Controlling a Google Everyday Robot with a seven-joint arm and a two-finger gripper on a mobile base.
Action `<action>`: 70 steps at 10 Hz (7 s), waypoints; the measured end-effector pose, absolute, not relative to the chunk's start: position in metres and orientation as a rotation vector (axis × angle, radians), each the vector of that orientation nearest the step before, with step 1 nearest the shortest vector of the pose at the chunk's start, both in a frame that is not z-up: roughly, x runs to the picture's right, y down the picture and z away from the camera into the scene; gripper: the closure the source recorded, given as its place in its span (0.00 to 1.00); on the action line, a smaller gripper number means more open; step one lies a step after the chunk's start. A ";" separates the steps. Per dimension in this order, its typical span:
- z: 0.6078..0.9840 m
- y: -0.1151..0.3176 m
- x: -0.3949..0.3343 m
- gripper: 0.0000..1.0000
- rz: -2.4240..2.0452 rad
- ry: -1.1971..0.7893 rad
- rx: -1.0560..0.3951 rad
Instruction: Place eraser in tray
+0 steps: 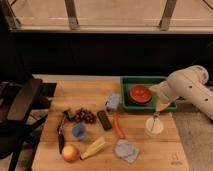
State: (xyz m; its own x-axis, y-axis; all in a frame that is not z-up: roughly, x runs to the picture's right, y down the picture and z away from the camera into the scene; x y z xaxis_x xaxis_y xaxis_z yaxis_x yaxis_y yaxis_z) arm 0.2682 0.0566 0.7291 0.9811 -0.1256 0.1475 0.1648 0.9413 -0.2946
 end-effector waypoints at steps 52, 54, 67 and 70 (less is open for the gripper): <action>0.825 0.166 0.001 0.30 -1.242 -0.769 -0.416; 0.829 0.169 -0.001 0.30 -1.232 -0.780 -0.420; 0.821 0.171 -0.017 1.00 -1.211 -0.780 -0.394; 0.775 0.109 -0.012 1.00 -1.182 -0.644 -0.223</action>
State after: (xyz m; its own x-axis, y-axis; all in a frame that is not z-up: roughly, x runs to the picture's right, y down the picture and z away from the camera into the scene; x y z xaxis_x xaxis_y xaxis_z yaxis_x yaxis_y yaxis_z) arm -0.0120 0.1086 0.7753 0.2264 -0.7864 0.5747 0.9090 0.3826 0.1654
